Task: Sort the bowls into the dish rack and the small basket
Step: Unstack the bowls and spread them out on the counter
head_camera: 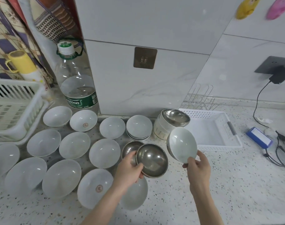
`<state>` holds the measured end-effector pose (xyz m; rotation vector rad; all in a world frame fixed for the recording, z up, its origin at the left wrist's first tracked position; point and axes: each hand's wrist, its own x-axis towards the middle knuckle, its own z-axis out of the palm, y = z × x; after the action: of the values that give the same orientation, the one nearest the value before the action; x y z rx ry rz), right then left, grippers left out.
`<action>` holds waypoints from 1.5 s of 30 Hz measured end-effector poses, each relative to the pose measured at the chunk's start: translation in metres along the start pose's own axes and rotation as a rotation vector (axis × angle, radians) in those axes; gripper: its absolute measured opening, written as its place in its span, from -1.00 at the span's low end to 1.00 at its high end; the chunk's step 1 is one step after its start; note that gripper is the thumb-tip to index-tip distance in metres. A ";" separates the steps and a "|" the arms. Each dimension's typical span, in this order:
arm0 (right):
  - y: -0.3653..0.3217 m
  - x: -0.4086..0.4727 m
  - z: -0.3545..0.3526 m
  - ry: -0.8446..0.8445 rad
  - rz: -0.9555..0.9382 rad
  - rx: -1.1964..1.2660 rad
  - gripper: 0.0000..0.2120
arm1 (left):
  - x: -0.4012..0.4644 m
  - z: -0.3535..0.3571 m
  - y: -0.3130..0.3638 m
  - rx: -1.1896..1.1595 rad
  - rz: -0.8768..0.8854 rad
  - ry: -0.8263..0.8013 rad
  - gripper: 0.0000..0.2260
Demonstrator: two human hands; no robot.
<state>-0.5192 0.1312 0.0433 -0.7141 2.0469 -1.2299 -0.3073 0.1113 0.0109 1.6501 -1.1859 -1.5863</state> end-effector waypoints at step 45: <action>0.065 0.052 -0.082 -0.452 -0.028 -0.185 -0.57 | -0.017 0.120 -0.008 0.010 -0.048 0.378 -0.59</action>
<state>-0.6227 0.1661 0.0016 -1.0085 1.7857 -0.8053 -0.4210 0.1518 -0.0052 1.8921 -0.9634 -1.2223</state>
